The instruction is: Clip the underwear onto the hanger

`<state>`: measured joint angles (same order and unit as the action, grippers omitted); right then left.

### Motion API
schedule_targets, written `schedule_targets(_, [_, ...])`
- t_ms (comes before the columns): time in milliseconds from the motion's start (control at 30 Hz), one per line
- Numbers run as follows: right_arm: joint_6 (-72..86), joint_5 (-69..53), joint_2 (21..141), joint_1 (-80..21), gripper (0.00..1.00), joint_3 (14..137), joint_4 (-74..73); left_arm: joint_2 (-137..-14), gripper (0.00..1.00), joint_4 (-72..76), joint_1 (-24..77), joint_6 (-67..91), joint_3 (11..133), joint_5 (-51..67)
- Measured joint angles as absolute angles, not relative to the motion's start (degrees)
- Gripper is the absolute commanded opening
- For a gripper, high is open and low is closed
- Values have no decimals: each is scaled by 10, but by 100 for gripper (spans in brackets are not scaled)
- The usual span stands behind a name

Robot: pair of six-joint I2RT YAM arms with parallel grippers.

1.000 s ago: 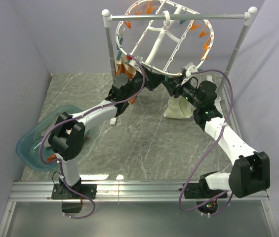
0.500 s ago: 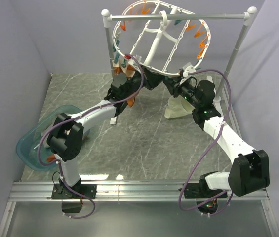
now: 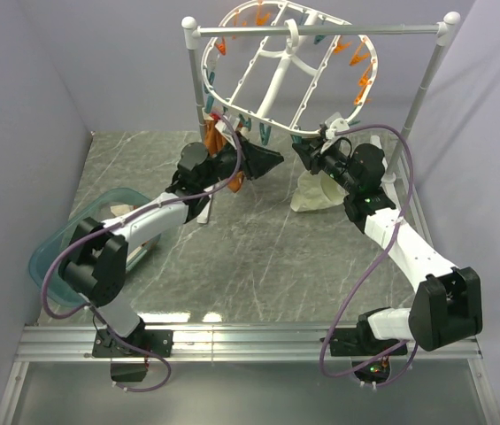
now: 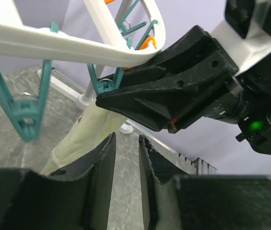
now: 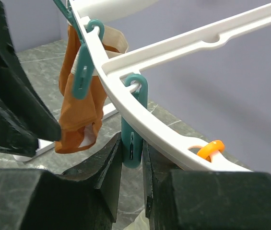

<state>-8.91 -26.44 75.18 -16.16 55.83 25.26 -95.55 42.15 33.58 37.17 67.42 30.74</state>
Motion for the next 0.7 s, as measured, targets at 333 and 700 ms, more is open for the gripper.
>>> schedule_targets(333, [-89,-270,752,-162,0,558,256,-913,42,415,331,303,664,273])
schedule_targets(700, [-86,-264,752,-172,0,558,264,-942,58,425,366,280,693,240])
